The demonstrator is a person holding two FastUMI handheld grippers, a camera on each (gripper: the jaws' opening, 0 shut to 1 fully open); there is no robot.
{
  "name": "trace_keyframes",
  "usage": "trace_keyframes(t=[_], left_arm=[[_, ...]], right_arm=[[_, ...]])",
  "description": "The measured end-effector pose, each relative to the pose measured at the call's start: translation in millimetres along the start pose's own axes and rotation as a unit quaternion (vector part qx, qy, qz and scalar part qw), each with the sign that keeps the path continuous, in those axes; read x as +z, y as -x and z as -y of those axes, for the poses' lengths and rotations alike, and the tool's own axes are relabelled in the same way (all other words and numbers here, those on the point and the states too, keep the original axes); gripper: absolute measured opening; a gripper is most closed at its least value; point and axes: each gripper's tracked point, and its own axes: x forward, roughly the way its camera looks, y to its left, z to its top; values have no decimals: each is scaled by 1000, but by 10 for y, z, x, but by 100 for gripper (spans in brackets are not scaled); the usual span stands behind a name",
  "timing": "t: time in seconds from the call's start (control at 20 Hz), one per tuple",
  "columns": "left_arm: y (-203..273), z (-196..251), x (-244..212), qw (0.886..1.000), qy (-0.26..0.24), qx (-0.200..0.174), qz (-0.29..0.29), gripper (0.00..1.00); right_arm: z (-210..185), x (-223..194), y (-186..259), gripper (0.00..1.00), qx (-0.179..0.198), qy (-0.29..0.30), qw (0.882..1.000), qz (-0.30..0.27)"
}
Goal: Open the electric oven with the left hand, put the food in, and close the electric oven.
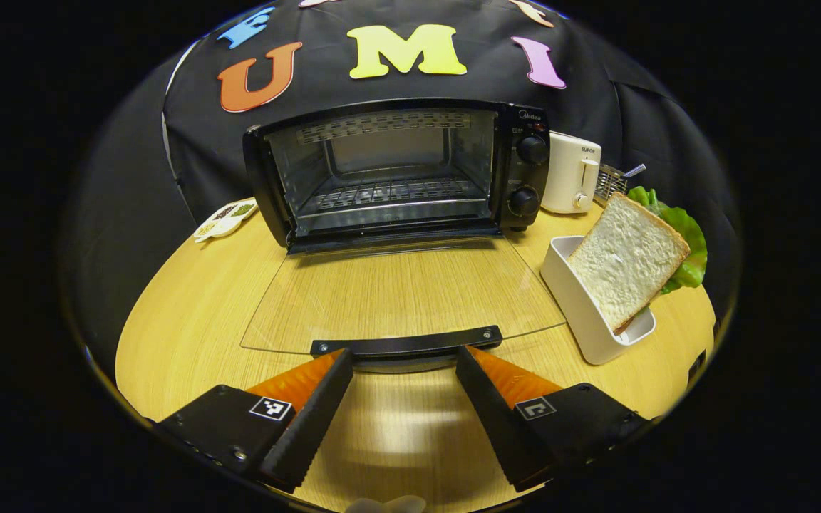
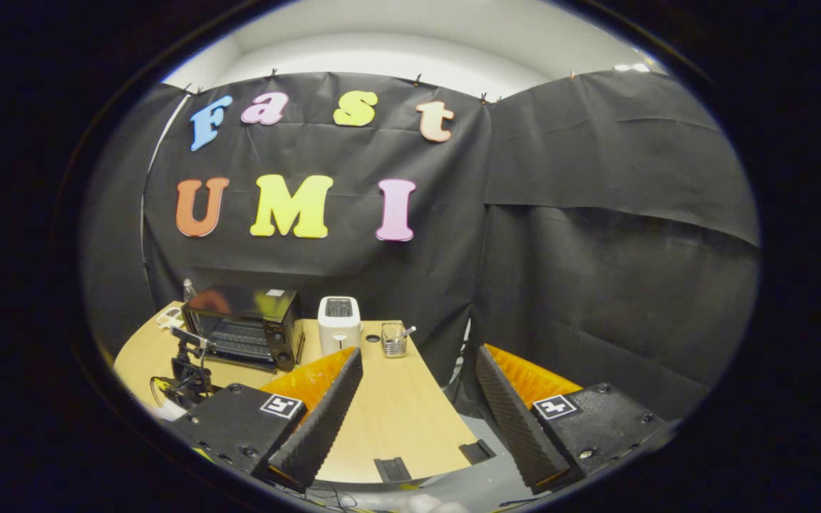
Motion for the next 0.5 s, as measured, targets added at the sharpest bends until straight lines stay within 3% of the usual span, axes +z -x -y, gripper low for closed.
trace_keyframes(t=[0.25, 0.3, 0.35, 0.5], left_arm=[[66, -24, 119, 1000, -4, 4, 18, 100], [106, -24, 177, 1000, -1, 2, 27, 89], [154, -4, 249, 999, 0, -2, 40, 96], [408, 62, 481, 997, -19, -14, 72, 96]], right_arm=[[-22, 1, 22, 96, 4, 1, 1000, 3], [-24, 10, 31, 100, 4, 0, 1000, 6], [-16, 15, 29, 100, 4, 0, 1000, 10], [62, 67, 1, 100, 1, -1, 1000, 28]])
